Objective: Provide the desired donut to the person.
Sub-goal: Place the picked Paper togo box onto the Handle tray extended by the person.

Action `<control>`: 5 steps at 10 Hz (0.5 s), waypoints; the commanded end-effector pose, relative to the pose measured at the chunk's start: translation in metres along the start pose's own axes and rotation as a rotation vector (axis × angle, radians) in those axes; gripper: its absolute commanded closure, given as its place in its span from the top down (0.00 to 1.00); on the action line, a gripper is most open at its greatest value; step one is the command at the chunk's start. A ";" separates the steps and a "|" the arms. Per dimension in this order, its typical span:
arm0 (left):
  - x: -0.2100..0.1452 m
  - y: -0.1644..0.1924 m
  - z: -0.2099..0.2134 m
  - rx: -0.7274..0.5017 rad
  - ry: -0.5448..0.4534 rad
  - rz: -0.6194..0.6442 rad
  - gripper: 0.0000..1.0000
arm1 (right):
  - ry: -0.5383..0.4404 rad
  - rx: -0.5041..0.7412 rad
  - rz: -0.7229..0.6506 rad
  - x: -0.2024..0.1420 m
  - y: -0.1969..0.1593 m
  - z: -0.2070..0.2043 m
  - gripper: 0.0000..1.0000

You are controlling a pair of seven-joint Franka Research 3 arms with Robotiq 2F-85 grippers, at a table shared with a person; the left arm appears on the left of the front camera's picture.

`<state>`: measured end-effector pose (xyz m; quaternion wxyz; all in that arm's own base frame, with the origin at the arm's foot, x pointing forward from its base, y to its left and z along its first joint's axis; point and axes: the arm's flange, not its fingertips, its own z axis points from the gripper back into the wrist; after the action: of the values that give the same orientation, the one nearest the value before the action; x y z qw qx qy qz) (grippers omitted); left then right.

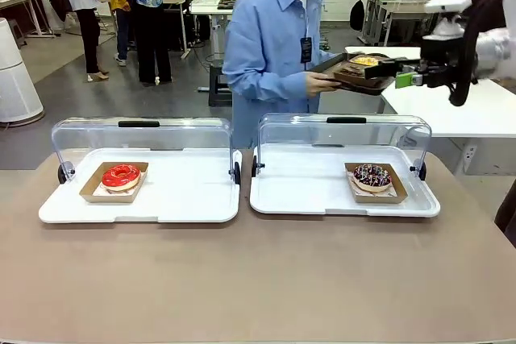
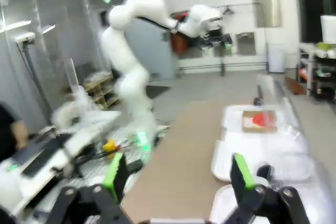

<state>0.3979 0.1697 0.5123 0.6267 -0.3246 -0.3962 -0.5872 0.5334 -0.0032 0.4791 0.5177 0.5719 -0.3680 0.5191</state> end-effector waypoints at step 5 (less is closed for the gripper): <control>0.002 0.000 0.000 0.003 -0.014 -0.010 1.00 | 0.094 -0.382 0.007 -0.049 0.062 0.034 1.00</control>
<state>0.3980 0.1696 0.5124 0.6267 -0.3246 -0.3962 -0.5874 0.4818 -0.0538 0.4523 0.6305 0.4395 -0.4394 0.4650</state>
